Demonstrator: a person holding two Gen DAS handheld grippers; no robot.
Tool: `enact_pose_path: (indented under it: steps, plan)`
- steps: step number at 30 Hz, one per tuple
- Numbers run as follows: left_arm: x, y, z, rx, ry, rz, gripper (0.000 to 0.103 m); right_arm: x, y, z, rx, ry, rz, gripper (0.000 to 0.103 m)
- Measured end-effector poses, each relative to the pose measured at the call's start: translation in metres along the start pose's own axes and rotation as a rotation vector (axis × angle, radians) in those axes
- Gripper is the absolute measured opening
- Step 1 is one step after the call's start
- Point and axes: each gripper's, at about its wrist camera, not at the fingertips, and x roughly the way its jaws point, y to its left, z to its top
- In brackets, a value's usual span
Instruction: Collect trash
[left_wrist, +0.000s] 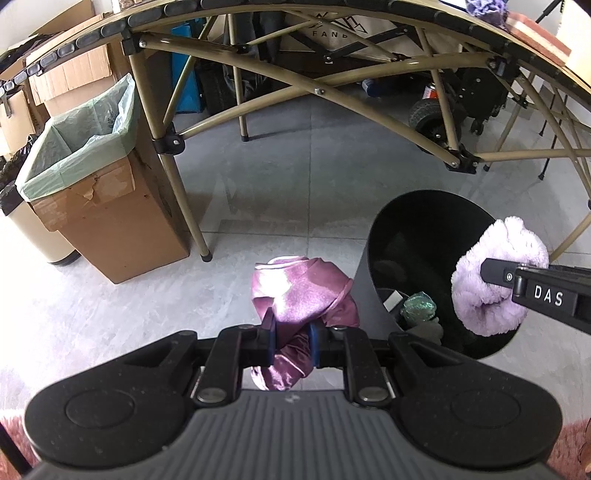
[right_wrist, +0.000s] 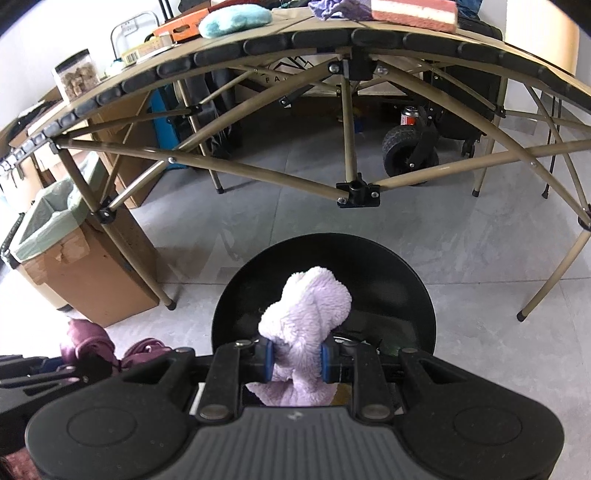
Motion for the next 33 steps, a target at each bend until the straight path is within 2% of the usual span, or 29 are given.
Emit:
enact_pose_path:
  steps: [8, 16, 17, 19, 20, 22, 23, 24, 25, 33]
  plan:
    - [0.006, 0.004, 0.008, -0.018, 0.01, 0.032, 0.017, 0.022, 0.006, 0.011, 0.004, 0.024, -0.023, 0.022]
    - [0.006, 0.009, 0.01, -0.026, 0.01, 0.026, 0.017, 0.035, 0.009, 0.012, -0.003, 0.045, -0.033, 0.025]
    - [0.006, 0.009, 0.01, -0.028, 0.01, 0.025, 0.017, 0.036, 0.009, 0.011, -0.003, 0.054, -0.028, 0.029]
    - [0.004, 0.009, 0.01, -0.032, 0.007, 0.024, 0.017, 0.038, 0.009, 0.011, -0.001, 0.07, -0.027, 0.049]
    - [0.003, 0.01, 0.009, -0.035, 0.003, 0.024, 0.017, 0.037, 0.009, 0.01, -0.002, 0.073, -0.034, 0.054]
    - [0.002, 0.011, 0.01, -0.039, 0.0, 0.02, 0.017, 0.035, 0.009, 0.01, -0.008, 0.071, -0.052, 0.078]
    - [0.002, 0.011, 0.01, -0.039, -0.002, 0.02, 0.017, 0.034, 0.008, 0.011, -0.005, 0.068, -0.064, 0.086]
    - [0.001, 0.012, 0.009, -0.04, -0.003, 0.022, 0.017, 0.032, 0.007, 0.011, 0.0, 0.063, -0.073, 0.098]
    - [0.001, 0.012, 0.009, -0.042, -0.003, 0.023, 0.017, 0.031, 0.005, 0.011, 0.004, 0.058, -0.077, 0.103]
    - [-0.004, 0.014, 0.01, -0.047, -0.021, 0.002, 0.017, 0.024, -0.004, 0.011, 0.024, 0.064, -0.076, 0.103]
